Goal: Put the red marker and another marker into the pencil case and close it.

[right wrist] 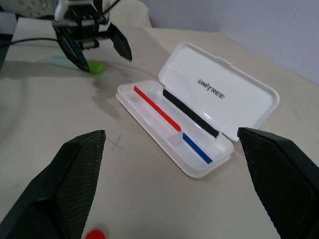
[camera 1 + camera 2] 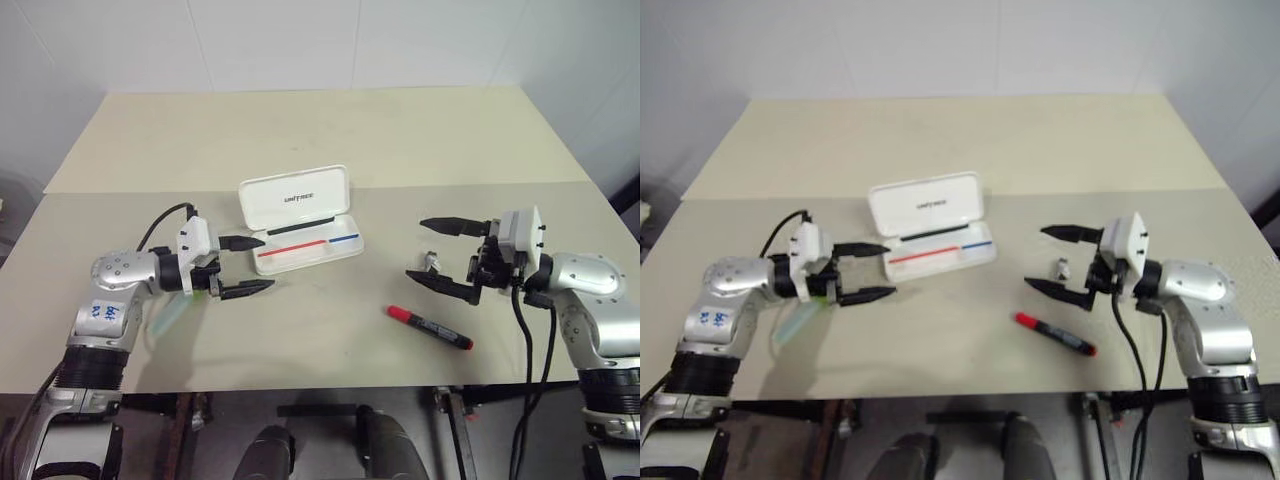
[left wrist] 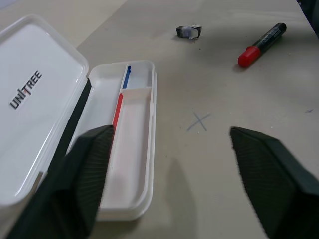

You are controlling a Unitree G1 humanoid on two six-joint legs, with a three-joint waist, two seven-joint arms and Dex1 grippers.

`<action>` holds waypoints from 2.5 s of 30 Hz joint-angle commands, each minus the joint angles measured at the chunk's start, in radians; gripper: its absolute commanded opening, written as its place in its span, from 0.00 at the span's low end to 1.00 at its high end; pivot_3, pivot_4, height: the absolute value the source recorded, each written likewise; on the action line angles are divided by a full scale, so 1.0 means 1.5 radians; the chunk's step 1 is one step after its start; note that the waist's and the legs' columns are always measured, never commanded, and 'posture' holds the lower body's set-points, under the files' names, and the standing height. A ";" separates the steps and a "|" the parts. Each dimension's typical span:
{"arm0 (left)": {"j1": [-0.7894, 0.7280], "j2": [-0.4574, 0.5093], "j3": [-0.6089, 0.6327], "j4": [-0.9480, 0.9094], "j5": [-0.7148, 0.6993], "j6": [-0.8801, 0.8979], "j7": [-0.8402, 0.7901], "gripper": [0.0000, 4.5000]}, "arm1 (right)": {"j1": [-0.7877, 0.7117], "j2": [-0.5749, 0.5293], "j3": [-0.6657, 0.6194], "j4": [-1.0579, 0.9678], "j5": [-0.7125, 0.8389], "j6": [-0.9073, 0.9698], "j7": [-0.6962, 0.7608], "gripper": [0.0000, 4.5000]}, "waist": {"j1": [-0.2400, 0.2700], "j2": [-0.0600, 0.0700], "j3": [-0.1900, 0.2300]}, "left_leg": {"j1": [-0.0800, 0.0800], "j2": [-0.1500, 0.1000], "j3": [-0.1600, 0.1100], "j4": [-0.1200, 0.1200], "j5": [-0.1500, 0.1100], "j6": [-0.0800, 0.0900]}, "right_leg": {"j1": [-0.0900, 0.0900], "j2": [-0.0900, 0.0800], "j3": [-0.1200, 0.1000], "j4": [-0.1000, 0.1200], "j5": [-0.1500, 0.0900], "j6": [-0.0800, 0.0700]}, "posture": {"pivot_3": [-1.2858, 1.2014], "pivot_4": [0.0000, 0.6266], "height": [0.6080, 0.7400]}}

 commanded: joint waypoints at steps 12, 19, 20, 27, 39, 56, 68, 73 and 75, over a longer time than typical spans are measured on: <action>-0.096 -0.084 -0.072 0.170 0.143 -0.111 0.094 0.48 | 0.021 0.048 0.019 -0.122 0.013 0.000 -0.055 1.00 | 0.003 -0.001 0.000 | -0.001 0.000 0.000 0.001 0.000 0.000 | -0.001 0.000 0.000 0.000 0.000 0.000 | 0.52 0.24 1.00; -0.121 -0.097 -0.098 0.220 0.166 -0.149 0.074 0.48 | 0.025 0.052 0.020 -0.148 0.014 0.005 -0.073 1.00 | 0.001 -0.001 0.001 | -0.001 0.000 0.001 0.000 0.000 0.000 | -0.002 0.000 0.000 0.001 0.000 0.000 | 0.52 0.24 1.00; -0.124 -0.098 -0.108 0.224 0.179 -0.149 0.076 0.48 | 0.027 0.050 0.017 -0.152 0.017 0.006 -0.073 1.00 | 0.002 -0.001 0.001 | -0.001 0.000 0.001 0.001 0.000 0.000 | -0.002 0.000 0.000 0.001 0.000 0.000 | 0.52 0.24 1.00; -0.159 -0.093 -0.161 0.248 0.240 -0.110 0.073 0.48 | 0.044 0.018 0.006 -0.172 0.025 0.031 -0.056 1.00 | 0.004 -0.001 0.001 | -0.001 0.000 0.001 0.002 0.000 0.000 | -0.001 0.000 0.000 0.002 0.000 0.001 | 0.52 0.24 1.00; -0.157 -0.112 -0.186 0.208 0.235 -0.011 0.040 0.22 | 0.076 -0.062 -0.033 -0.114 0.040 0.027 0.023 1.00 | 0.002 -0.001 0.000 | 0.005 -0.001 0.001 0.002 0.000 0.001 | 0.007 0.000 0.001 0.001 0.001 0.002 | 0.52 0.24 1.00; -0.076 -0.072 -0.182 -0.060 0.185 0.062 -0.028 0.01 | 0.068 -0.048 -0.022 -0.108 0.036 0.020 0.014 1.00 | 0.007 -0.001 0.001 | 0.000 -0.001 0.001 0.002 -0.002 0.003 | 0.003 -0.001 0.001 -0.001 0.000 0.002 | 0.52 0.24 1.00; -0.006 -0.029 -0.179 -0.149 0.192 0.099 -0.007 0.01 | 0.068 -0.033 -0.010 -0.114 0.031 0.020 0.005 1.00 | 0.002 -0.002 0.001 | 0.001 0.000 0.001 0.002 -0.002 0.002 | 0.003 0.000 0.001 -0.001 0.000 0.002 | 0.52 0.24 1.00; 0.000 -0.035 -0.178 -0.138 0.186 0.111 0.011 0.01 | 0.069 -0.029 -0.007 -0.118 0.029 0.020 0.000 1.00 | 0.001 -0.002 0.001 | 0.001 0.000 0.001 0.003 -0.002 0.002 | 0.003 0.000 0.001 0.000 0.000 0.002 | 0.52 0.24 1.00; 0.001 -0.037 -0.179 -0.138 0.181 0.129 0.014 0.01 | 0.070 -0.029 -0.006 -0.119 0.029 0.020 -0.001 1.00 | 0.001 -0.002 0.001 | 0.001 0.000 0.001 0.003 -0.002 0.002 | 0.003 0.000 0.001 0.000 0.000 0.002 | 0.52 0.24 1.00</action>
